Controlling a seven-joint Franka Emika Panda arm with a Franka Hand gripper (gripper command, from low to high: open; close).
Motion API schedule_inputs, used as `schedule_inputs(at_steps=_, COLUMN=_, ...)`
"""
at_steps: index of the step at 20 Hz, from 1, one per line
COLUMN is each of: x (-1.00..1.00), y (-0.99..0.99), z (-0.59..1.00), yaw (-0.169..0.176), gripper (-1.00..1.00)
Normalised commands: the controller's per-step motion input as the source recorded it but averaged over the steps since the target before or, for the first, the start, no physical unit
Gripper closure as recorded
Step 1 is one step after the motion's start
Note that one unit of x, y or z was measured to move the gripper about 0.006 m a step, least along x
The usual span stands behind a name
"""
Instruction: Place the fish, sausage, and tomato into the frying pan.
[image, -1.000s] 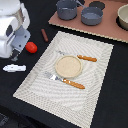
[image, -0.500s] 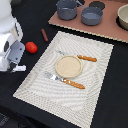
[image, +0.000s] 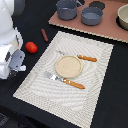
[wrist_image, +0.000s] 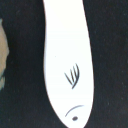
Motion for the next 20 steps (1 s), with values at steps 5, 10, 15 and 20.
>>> schedule_inputs(at_steps=5, x=0.00, y=-0.08, z=-0.29, yaw=0.014, gripper=1.00)
schedule_inputs(at_steps=10, x=0.00, y=-0.03, z=-0.32, yaw=0.013, gripper=1.00)
schedule_inputs(at_steps=15, x=0.00, y=0.00, z=-0.31, yaw=0.014, gripper=1.00)
schedule_inputs(at_steps=20, x=0.08, y=0.02, z=0.26, yaw=0.012, gripper=1.00)
